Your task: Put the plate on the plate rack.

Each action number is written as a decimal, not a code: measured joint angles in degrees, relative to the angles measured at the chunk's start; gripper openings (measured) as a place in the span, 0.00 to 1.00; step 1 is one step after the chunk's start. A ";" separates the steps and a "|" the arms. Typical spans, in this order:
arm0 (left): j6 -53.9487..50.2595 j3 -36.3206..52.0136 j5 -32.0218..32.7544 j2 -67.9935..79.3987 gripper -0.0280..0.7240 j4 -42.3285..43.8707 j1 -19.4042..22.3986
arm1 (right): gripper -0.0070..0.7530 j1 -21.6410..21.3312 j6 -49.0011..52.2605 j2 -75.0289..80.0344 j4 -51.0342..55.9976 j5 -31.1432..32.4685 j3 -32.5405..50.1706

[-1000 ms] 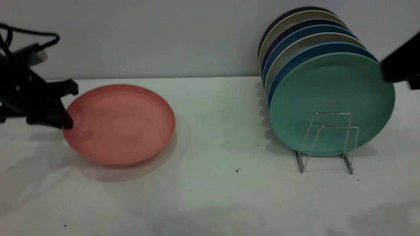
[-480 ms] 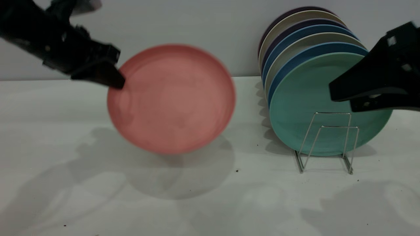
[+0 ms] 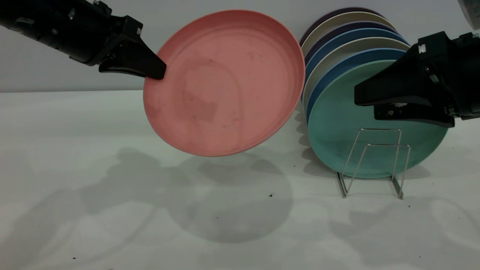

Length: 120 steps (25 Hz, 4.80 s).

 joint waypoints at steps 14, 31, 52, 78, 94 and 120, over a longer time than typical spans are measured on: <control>-1.13 0.12 -1.02 2.45 0.05 -0.22 -3.28 | 0.65 0.00 -0.88 0.98 0.62 1.11 -0.36; 2.79 0.18 -0.13 3.03 0.06 -9.12 -11.55 | 0.65 0.00 -0.88 0.98 0.62 1.06 -0.36; -2.62 0.23 9.02 1.88 0.48 -4.89 7.00 | 0.17 -8.69 -14.39 -2.16 -21.39 -6.22 -1.77; -26.44 0.23 2.20 1.88 0.51 23.13 11.26 | 0.17 -4.81 -28.00 -7.48 -46.28 -7.65 -23.37; -26.51 0.23 1.55 1.88 0.51 23.20 11.26 | 0.17 -3.15 -28.00 0.78 -47.06 -11.25 -25.73; -30.01 0.23 1.54 1.88 0.51 26.62 11.26 | 0.47 -3.15 -6.61 1.65 -40.05 -4.87 -26.03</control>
